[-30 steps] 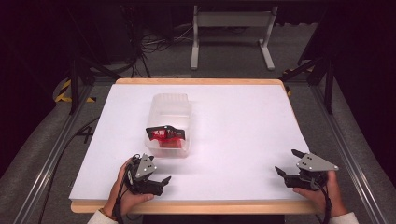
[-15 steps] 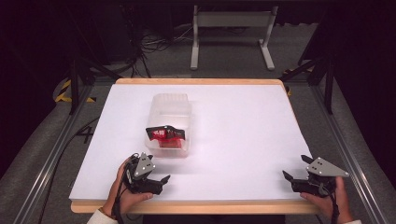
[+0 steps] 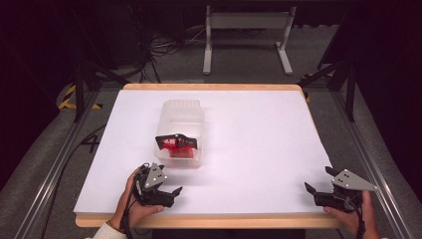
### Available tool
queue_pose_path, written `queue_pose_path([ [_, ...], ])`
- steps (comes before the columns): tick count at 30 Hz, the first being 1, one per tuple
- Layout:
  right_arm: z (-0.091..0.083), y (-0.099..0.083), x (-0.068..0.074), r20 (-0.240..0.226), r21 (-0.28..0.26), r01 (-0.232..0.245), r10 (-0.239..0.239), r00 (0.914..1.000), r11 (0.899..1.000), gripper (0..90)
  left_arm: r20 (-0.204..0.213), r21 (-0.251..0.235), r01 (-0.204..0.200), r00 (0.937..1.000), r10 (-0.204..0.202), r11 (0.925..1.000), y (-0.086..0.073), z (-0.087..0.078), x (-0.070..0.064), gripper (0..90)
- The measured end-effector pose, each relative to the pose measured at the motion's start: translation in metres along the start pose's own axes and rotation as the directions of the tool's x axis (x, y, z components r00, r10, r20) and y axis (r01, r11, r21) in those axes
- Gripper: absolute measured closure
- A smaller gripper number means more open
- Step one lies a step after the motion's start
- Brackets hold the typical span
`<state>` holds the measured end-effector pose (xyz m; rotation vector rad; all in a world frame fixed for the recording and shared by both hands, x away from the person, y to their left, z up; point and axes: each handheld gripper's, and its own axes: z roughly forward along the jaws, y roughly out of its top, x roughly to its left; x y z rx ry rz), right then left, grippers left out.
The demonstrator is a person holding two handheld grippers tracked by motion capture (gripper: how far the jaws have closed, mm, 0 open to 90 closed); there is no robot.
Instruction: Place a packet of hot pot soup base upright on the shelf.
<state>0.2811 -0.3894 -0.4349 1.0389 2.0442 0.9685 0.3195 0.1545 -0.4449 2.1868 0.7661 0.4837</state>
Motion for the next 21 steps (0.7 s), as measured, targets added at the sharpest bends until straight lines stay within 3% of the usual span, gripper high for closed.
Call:
queue_pose_path([
  [21, 0.0030, 0.0025, 0.0041, -0.013, -0.003, 0.021, -0.021, 0.9997, 1.000, 11.7, -0.002, 0.008, 0.007, 1.0000, -0.007, 0.9999, 0.0007, 0.0023, 0.0012, 7.7],
])
